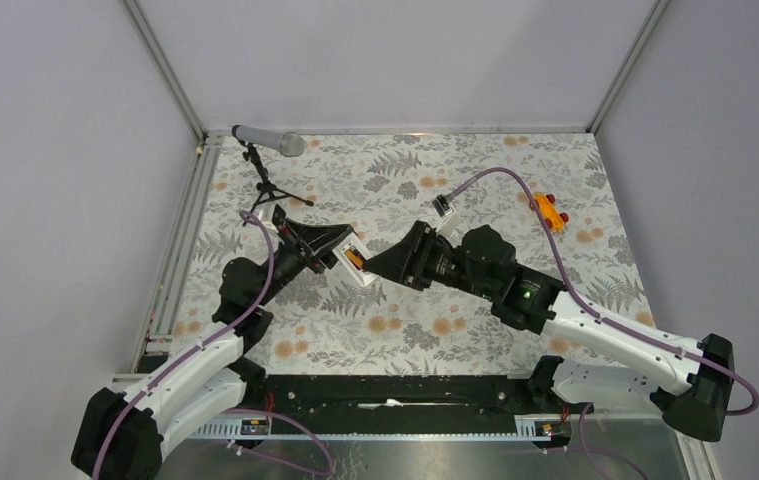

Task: Load the batteries into the remote control
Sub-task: Load the battery into the remote control, then pick up the battery cover at the center of the board.

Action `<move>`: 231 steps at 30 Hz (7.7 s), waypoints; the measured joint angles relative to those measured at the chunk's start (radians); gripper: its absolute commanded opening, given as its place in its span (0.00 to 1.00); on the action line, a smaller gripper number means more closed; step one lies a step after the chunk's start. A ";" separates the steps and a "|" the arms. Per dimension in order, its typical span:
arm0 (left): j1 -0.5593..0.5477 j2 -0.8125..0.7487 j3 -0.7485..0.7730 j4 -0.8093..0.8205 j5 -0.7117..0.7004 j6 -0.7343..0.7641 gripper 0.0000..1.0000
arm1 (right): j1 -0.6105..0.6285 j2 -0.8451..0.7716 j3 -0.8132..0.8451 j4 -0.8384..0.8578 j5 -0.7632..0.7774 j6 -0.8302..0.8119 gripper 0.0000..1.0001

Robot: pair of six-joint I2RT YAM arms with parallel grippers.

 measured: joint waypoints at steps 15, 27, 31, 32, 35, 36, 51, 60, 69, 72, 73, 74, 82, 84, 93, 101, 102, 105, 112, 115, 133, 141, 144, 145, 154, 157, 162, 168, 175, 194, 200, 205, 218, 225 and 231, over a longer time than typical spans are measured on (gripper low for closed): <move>0.002 0.032 0.000 0.046 0.023 0.043 0.00 | -0.001 0.046 0.000 0.036 -0.039 0.015 0.41; 0.002 0.027 0.002 0.040 0.057 0.086 0.00 | -0.014 0.078 0.011 0.003 -0.059 0.022 0.85; 0.013 0.007 0.023 -0.024 0.095 0.167 0.00 | -0.028 0.079 0.018 -0.003 -0.090 -0.015 0.88; 0.021 0.005 0.032 -0.041 0.109 0.191 0.00 | -0.033 0.079 0.021 -0.003 -0.100 -0.025 0.87; 0.045 0.005 0.061 -0.087 0.156 0.248 0.00 | -0.058 0.079 0.032 -0.002 -0.143 -0.060 0.77; 0.053 0.006 0.074 -0.104 0.178 0.269 0.00 | -0.069 0.079 0.034 -0.001 -0.164 -0.071 0.74; 0.069 0.020 0.238 -0.353 0.361 0.514 0.00 | -0.094 0.162 0.141 -0.125 -0.381 -0.341 0.51; 0.069 0.035 0.238 -0.368 0.401 0.546 0.00 | -0.095 0.179 0.142 -0.163 -0.390 -0.363 0.30; 0.073 0.046 0.266 -0.411 0.414 0.539 0.00 | -0.096 0.185 0.144 -0.163 -0.377 -0.372 0.68; 0.075 0.046 0.298 -0.458 0.416 0.564 0.00 | -0.101 0.186 0.147 -0.168 -0.362 -0.368 0.71; 0.076 0.046 0.305 -0.465 0.416 0.570 0.00 | -0.103 0.186 0.150 -0.171 -0.360 -0.365 0.71; 0.076 0.046 0.308 -0.470 0.416 0.573 0.00 | -0.106 0.186 0.152 -0.170 -0.359 -0.362 0.70; 0.083 0.046 0.309 -0.481 0.427 0.593 0.00 | -0.124 0.186 0.167 -0.170 -0.327 -0.315 0.61; 0.083 0.046 0.309 -0.481 0.427 0.599 0.00 | -0.125 0.186 0.167 -0.169 -0.319 -0.308 0.56; 0.087 0.046 0.309 -0.488 0.422 0.610 0.00 | -0.124 0.196 0.169 -0.140 -0.335 -0.288 0.30; 0.098 0.046 0.307 -0.507 0.422 0.610 0.00 | -0.124 0.230 0.203 -0.180 -0.333 -0.286 0.30; 0.100 0.046 0.307 -0.512 0.421 0.611 0.00 | -0.124 0.235 0.205 -0.183 -0.334 -0.283 0.33; 0.102 0.046 0.303 -0.527 0.418 0.614 0.00 | -0.124 0.242 0.207 -0.190 -0.335 -0.272 0.46; 0.098 0.043 0.301 -0.520 0.415 0.613 0.00 | -0.125 0.215 0.172 -0.178 -0.315 -0.256 0.55; 0.096 0.042 0.301 -0.512 0.415 0.610 0.00 | -0.125 0.206 0.161 -0.163 -0.319 -0.256 0.54; 0.097 0.032 0.301 -0.495 0.417 0.605 0.00 | -0.129 0.189 0.106 -0.082 -0.401 -0.280 0.53; 0.097 0.032 0.300 -0.495 0.419 0.606 0.00 | -0.130 0.203 0.114 -0.090 -0.423 -0.311 0.52; 0.103 0.032 0.298 -0.496 0.419 0.607 0.00 | -0.131 0.220 0.134 -0.111 -0.424 -0.329 0.52; 0.104 0.033 0.297 -0.496 0.419 0.607 0.00 | -0.131 0.227 0.143 -0.121 -0.425 -0.336 0.52; 0.113 0.057 0.294 -0.502 0.414 0.610 0.00 | -0.132 0.280 0.209 -0.211 -0.408 -0.379 0.51; 0.116 0.060 0.286 -0.508 0.401 0.616 0.00 | -0.132 0.293 0.219 -0.230 -0.394 -0.385 0.58; 0.129 0.056 0.298 -0.617 0.371 0.689 0.00 | -0.132 0.309 0.221 -0.257 -0.366 -0.397 0.75; 0.242 -0.002 0.316 -0.853 0.279 0.838 0.00 | -0.135 0.265 0.215 -0.267 -0.326 -0.426 0.83; 0.298 -0.114 0.314 -1.086 0.104 0.950 0.00 | -0.151 0.262 0.196 -0.312 -0.193 -0.696 0.84; 0.341 -0.196 0.314 -1.416 -0.238 1.011 0.00 | -0.154 0.979 0.621 -0.670 0.008 -1.379 0.76; 0.345 -0.175 0.314 -1.417 -0.238 1.021 0.00 | -0.148 1.049 0.674 -0.690 0.026 -1.402 0.67; 0.351 -0.172 0.314 -1.418 -0.238 1.021 0.00 | -0.128 1.084 0.681 -0.693 0.045 -1.401 0.64; 0.358 -0.172 0.314 -1.419 -0.237 1.021 0.00 | -0.085 1.114 0.720 -0.674 0.071 -1.378 0.45; 0.360 -0.172 0.314 -1.419 -0.233 1.023 0.00 | -0.085 1.117 0.723 -0.661 0.095 -1.367 0.35; 0.361 -0.173 0.314 -1.418 -0.229 1.028 0.00 | -0.085 1.112 0.713 -0.640 0.113 -1.360 0.34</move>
